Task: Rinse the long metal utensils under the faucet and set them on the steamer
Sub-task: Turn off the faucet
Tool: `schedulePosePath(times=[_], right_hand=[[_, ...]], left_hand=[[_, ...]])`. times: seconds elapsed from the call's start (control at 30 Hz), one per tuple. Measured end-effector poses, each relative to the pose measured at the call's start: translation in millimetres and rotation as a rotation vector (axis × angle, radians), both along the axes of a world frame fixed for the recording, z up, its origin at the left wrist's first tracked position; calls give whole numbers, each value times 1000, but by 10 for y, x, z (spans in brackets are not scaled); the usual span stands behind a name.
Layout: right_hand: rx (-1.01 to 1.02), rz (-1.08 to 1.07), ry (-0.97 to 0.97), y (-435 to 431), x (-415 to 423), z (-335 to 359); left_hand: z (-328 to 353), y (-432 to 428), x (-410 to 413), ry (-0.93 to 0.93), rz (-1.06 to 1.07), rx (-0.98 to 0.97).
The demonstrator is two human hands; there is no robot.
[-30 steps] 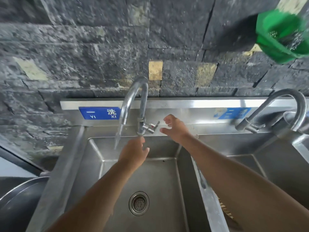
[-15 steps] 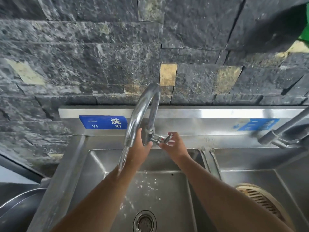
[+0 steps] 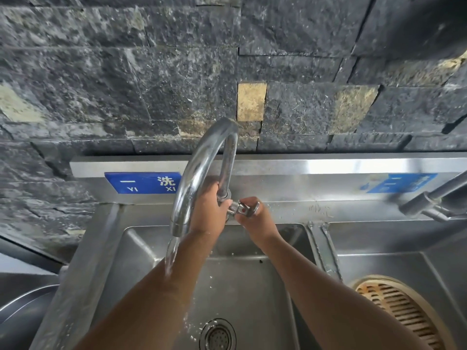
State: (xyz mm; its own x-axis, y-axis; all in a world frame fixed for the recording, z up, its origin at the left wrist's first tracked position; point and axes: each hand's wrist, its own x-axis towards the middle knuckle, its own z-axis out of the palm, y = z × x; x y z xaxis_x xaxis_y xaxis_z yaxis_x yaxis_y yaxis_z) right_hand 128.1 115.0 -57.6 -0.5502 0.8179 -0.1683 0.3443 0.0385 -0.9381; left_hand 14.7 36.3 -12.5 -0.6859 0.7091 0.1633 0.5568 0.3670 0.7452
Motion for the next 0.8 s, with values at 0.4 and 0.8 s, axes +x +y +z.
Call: schedulePosePath(times=[0.4, 0.8], right_hand=[[44, 38, -40, -35, 14, -1], [52, 58, -142, 33, -66, 38]], left_hand=[[-16, 3, -3, 36, 2, -38], [-35, 22, -13, 95, 22, -45]])
